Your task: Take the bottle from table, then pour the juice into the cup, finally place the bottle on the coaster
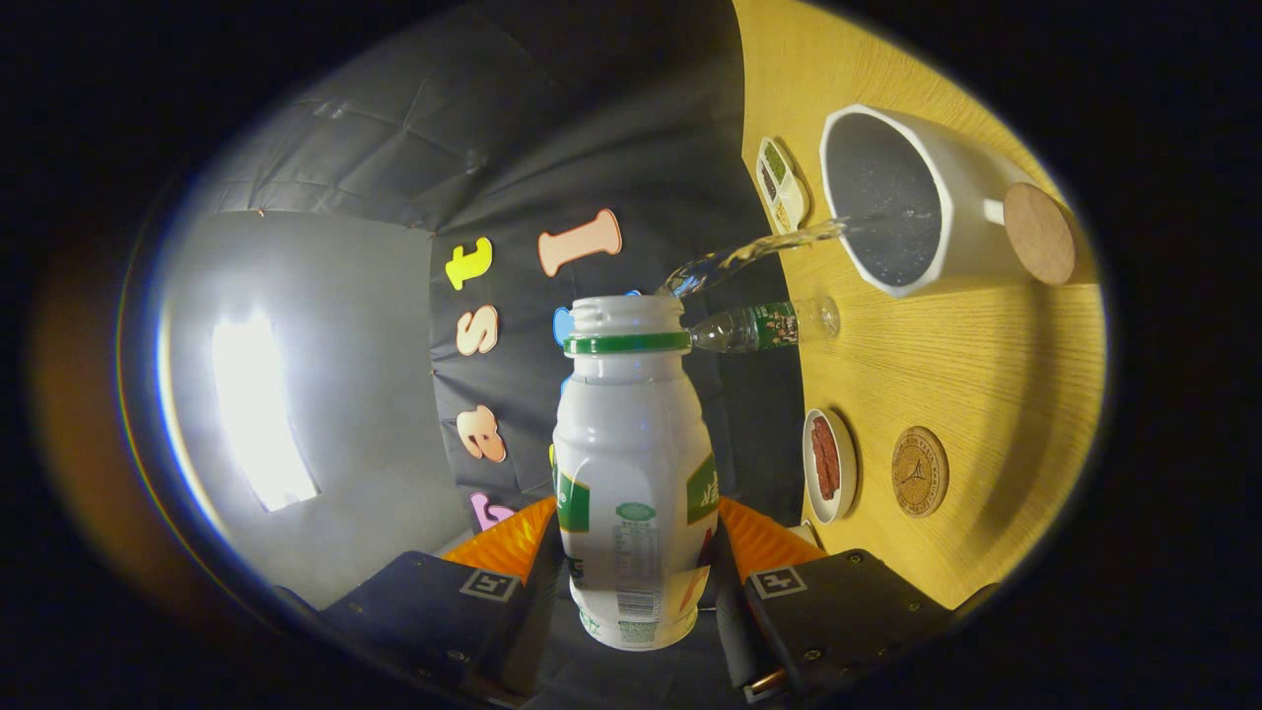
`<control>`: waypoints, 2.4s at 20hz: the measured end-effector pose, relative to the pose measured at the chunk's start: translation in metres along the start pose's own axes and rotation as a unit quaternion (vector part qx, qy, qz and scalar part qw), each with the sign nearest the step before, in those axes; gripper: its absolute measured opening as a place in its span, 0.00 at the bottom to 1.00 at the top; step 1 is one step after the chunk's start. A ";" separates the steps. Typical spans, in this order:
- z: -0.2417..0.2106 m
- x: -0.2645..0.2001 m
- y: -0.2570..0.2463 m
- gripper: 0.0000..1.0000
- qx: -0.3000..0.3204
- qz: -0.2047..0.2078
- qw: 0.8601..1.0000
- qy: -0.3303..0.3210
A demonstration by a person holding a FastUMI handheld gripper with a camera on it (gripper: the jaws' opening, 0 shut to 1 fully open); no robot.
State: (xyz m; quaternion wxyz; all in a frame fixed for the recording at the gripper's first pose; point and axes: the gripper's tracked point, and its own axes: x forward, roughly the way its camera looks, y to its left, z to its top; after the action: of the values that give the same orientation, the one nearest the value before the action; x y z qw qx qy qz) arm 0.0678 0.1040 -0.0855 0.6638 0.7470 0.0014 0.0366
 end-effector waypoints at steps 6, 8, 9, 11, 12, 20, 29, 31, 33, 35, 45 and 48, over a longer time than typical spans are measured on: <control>-0.001 0.000 0.005 0.70 0.009 0.004 1.000 0.001; -0.003 0.001 0.005 0.70 0.010 0.004 1.000 0.003; -0.002 0.000 0.006 0.70 0.011 0.004 1.000 0.004; -0.002 0.001 0.008 0.70 0.013 0.005 1.000 0.003; -0.002 -0.001 0.009 0.70 0.015 0.006 1.000 0.003; -0.002 -0.001 0.013 0.70 0.022 0.008 1.000 0.003; 0.001 -0.001 0.018 0.70 0.033 0.013 0.999 0.001; 0.000 -0.001 0.019 0.70 0.034 0.013 0.999 0.001; 0.002 -0.001 0.020 0.70 0.036 0.014 0.999 0.000; 0.002 0.000 0.021 0.70 0.039 0.016 0.999 0.000; 0.008 -0.001 0.027 0.70 0.057 0.020 0.998 -0.008; 0.010 -0.001 0.029 0.70 0.063 0.022 0.998 -0.011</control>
State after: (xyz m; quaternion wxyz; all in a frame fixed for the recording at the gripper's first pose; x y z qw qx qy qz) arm 0.0661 0.0903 -0.0575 0.6145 0.7875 -0.0196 0.0429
